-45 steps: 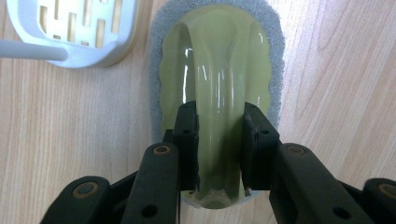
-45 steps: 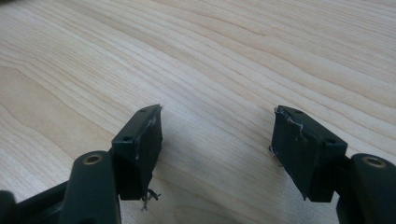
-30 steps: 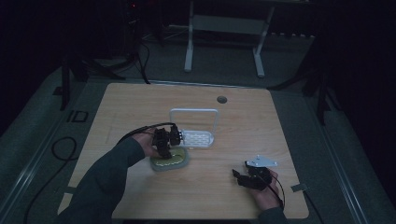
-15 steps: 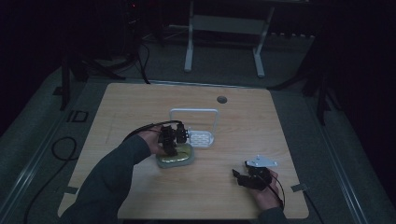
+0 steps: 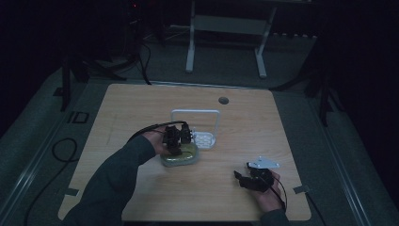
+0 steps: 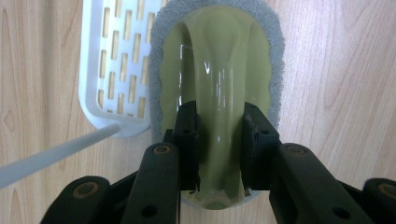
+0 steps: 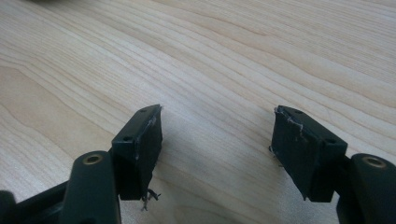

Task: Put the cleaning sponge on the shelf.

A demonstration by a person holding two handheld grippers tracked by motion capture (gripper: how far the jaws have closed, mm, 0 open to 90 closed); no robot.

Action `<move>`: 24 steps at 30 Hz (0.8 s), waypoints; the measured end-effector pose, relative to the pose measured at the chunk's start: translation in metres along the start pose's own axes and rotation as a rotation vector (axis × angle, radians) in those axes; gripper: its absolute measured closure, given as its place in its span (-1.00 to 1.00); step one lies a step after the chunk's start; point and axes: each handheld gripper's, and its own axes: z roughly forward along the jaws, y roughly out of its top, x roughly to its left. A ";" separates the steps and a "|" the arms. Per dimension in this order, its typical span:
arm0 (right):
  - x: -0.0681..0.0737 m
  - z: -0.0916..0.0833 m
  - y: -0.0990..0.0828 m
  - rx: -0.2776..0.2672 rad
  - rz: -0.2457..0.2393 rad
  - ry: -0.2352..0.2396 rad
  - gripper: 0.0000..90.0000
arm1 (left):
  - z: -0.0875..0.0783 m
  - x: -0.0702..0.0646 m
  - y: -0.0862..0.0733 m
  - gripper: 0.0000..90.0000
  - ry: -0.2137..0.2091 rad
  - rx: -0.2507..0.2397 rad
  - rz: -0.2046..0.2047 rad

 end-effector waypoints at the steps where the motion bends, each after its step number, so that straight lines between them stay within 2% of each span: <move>1: 0.000 0.000 0.000 0.000 0.000 0.000 -0.27 | 0.000 0.000 0.001 0.59 0.001 -0.002 0.000; 12: 0.000 0.000 0.000 0.000 0.000 0.000 -0.27 | -0.005 0.000 0.017 0.59 0.028 -0.007 0.037; 17: 0.000 0.000 0.000 0.000 0.000 0.000 -0.27 | -0.005 0.001 0.018 0.59 0.039 -0.020 0.040; 24: 0.000 0.000 0.000 0.000 0.000 0.000 -0.27 | -0.003 0.003 0.017 0.59 0.077 -0.036 0.076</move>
